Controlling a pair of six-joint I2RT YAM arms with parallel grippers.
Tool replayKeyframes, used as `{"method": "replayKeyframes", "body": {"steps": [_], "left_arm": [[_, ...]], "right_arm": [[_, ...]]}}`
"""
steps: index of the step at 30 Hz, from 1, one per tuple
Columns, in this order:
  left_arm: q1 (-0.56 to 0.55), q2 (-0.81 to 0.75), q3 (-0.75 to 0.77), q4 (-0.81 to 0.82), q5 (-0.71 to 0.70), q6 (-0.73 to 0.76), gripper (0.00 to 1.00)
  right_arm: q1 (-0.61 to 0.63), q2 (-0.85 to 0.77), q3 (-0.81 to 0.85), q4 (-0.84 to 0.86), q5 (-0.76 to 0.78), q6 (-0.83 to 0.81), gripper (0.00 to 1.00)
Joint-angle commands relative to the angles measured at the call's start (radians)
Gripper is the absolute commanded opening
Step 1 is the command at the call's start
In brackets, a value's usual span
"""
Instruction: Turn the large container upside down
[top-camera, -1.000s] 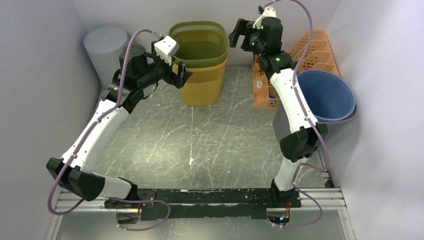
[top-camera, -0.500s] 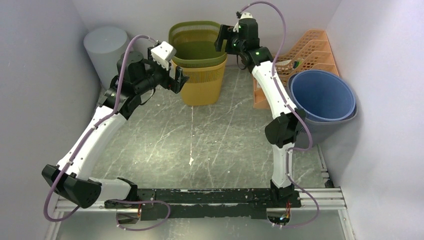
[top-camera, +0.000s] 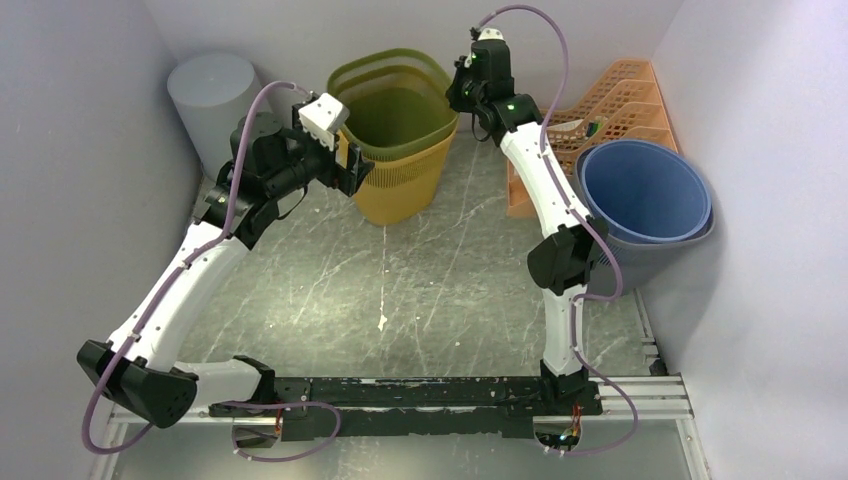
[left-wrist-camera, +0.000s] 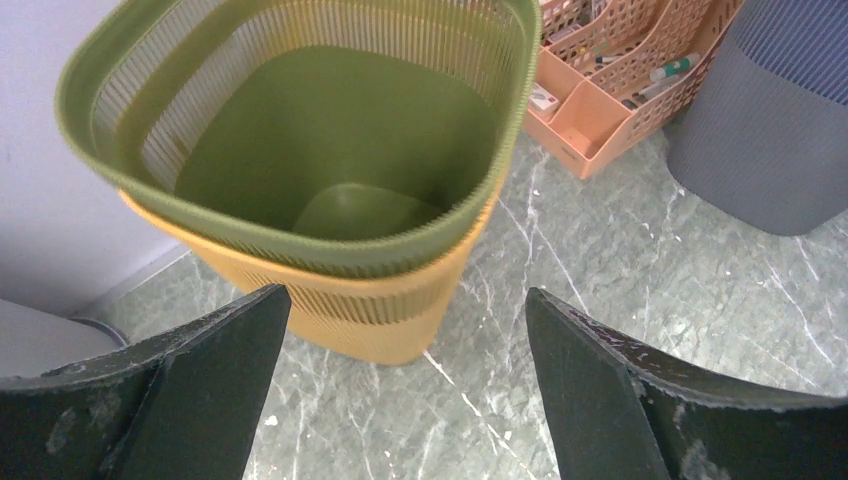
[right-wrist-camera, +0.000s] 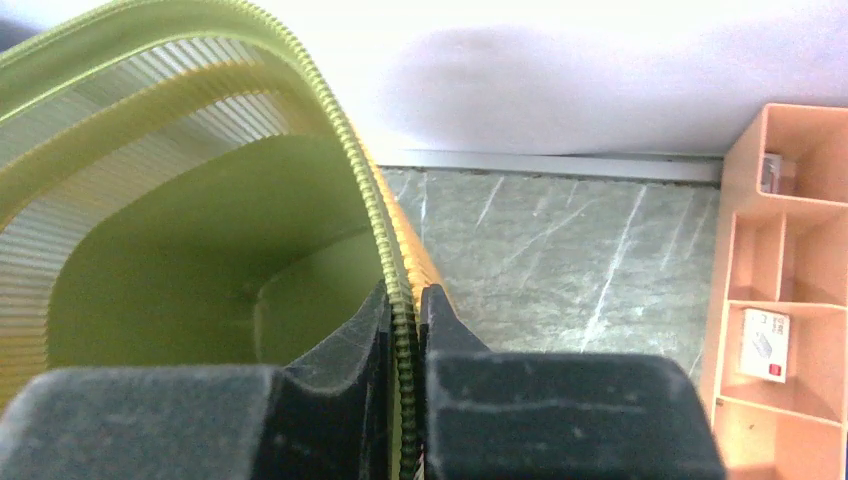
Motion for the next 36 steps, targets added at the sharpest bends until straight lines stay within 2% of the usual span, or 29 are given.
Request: {"method": "replayKeyframes", "body": {"steps": [1,10,17,23,26,31,36], "left_arm": [[0.006,-0.033,-0.018,0.008,-0.018,0.008,1.0],[0.006,-0.041,-0.009,-0.003,-0.03,0.012,1.0],[0.007,-0.068,-0.013,0.009,-0.075,0.01,1.0],[0.009,-0.072,-0.039,0.005,-0.086,0.009,1.0],[0.009,-0.081,-0.037,0.001,-0.122,0.015,1.0],[0.011,-0.083,0.01,-0.037,-0.188,0.022,1.0],[0.018,-0.103,-0.023,-0.022,-0.216,0.003,1.0]], "right_arm": [[0.023,-0.029,0.033,-0.041,0.058,-0.047,0.0],[0.056,-0.219,-0.043,-0.002,0.189,-0.067,0.0],[0.063,-0.397,-0.125,0.14,0.3,-0.1,0.0],[0.061,-0.449,-0.17,0.196,0.356,-0.127,0.0],[0.061,-0.49,-0.215,0.27,0.376,-0.136,0.0],[0.061,-0.526,-0.199,0.369,0.376,-0.15,0.0],[0.061,-0.616,-0.253,0.544,0.347,-0.148,0.0]]}}
